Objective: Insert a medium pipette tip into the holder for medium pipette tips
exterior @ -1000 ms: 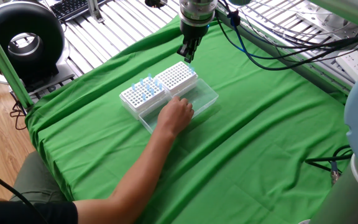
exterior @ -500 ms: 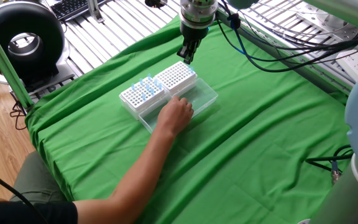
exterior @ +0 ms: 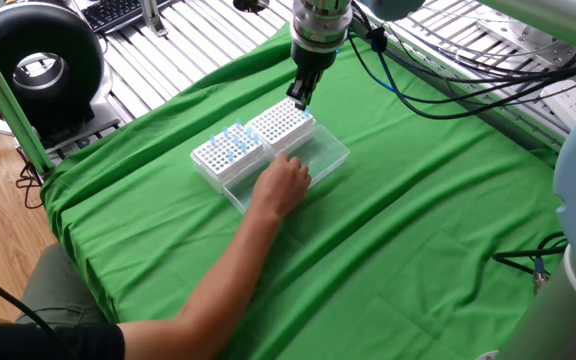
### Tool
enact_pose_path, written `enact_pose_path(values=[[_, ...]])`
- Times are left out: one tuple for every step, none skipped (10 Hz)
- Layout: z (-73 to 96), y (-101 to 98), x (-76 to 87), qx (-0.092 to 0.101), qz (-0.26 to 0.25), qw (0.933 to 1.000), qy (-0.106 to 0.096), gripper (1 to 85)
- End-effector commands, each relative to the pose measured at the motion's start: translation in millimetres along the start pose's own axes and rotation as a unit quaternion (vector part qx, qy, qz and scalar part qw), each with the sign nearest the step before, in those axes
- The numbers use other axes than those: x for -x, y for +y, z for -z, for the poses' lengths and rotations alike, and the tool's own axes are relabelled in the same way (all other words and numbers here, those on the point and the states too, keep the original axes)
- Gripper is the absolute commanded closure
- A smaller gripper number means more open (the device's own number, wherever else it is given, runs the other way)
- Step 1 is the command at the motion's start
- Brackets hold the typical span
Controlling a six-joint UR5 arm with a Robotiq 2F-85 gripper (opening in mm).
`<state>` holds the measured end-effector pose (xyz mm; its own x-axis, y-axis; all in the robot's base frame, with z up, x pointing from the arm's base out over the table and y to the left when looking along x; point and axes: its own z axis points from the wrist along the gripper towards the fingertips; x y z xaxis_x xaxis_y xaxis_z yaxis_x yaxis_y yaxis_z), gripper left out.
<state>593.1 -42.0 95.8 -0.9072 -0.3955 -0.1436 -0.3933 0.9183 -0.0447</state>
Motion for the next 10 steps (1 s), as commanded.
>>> enact_pose_path(values=[[-1.2, 2.8, -0.4, 0.009, 0.014, 0.9999, -0.002, 61.0], [-1.1, 0.7, -0.8, 0.005, 0.015, 0.9999, 0.000, 61.0], [0.0, 0.8, -0.7, 0.004, 0.011, 0.9999, 0.003, 61.0], [2.9, 6.3, 2.9, 0.012, -0.002, 0.9999, 0.007, 60.3], [6.4, 19.2, 13.1, 0.028, -0.022, 0.9993, 0.011, 57.7], [8.5, 28.8, 24.0, 0.035, -0.038, 0.9986, 0.013, 56.3], [9.8, 38.6, 34.2, 0.041, -0.051, 0.9977, 0.016, 56.3], [12.0, 48.6, 45.6, 0.044, -0.062, 0.9969, 0.020, 56.0], [15.2, 61.5, 60.0, 0.042, -0.076, 0.9959, 0.026, 56.0], [15.3, 75.9, 73.4, 0.043, -0.091, 0.9946, 0.027, 56.0]])
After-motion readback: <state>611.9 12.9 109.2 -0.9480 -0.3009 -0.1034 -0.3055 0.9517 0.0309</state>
